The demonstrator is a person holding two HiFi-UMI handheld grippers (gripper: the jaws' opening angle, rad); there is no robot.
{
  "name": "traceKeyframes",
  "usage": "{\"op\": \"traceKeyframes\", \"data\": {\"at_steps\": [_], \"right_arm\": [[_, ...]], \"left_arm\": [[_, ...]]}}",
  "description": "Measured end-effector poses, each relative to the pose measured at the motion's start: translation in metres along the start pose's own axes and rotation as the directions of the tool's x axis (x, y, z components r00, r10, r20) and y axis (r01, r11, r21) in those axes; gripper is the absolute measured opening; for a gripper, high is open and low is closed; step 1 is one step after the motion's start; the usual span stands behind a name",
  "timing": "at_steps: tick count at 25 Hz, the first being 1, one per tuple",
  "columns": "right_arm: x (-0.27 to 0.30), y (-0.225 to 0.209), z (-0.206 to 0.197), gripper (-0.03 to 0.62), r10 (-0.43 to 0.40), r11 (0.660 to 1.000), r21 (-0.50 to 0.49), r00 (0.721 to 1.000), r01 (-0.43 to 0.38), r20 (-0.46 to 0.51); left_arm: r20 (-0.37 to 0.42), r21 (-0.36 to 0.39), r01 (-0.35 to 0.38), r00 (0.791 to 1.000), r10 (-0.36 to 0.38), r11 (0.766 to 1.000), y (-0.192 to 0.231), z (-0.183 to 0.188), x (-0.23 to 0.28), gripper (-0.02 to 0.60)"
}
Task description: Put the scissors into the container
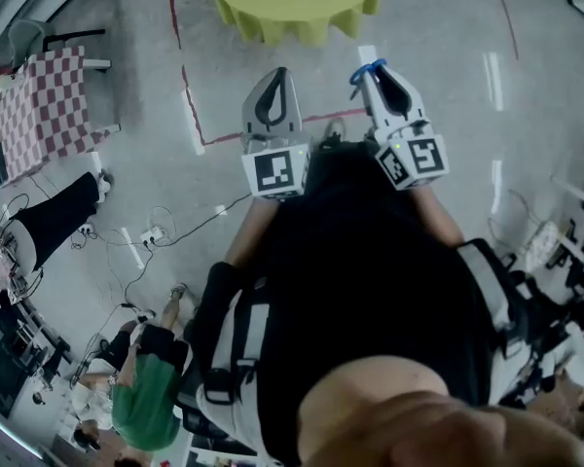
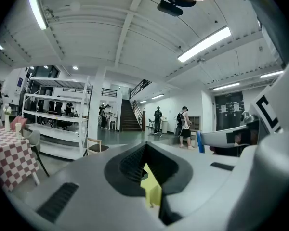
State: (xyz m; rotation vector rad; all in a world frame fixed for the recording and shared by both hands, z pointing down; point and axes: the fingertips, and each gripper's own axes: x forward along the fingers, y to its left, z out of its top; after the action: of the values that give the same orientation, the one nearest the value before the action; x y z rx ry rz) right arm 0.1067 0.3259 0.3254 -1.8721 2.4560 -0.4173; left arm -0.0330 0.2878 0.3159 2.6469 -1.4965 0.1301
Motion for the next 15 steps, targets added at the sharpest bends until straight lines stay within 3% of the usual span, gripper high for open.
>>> {"op": "traceKeyframes", "data": {"at_steps": [15], "right_arm": [[-0.014, -0.041, 0.001, 0.067, 0.04, 0.999, 0.031, 0.999, -0.04, 0.003]], "left_arm": [[-0.005, -0.027, -0.056, 0.998, 0.056, 0.998, -0.036, 0.001, 0.017, -0.003]]}}
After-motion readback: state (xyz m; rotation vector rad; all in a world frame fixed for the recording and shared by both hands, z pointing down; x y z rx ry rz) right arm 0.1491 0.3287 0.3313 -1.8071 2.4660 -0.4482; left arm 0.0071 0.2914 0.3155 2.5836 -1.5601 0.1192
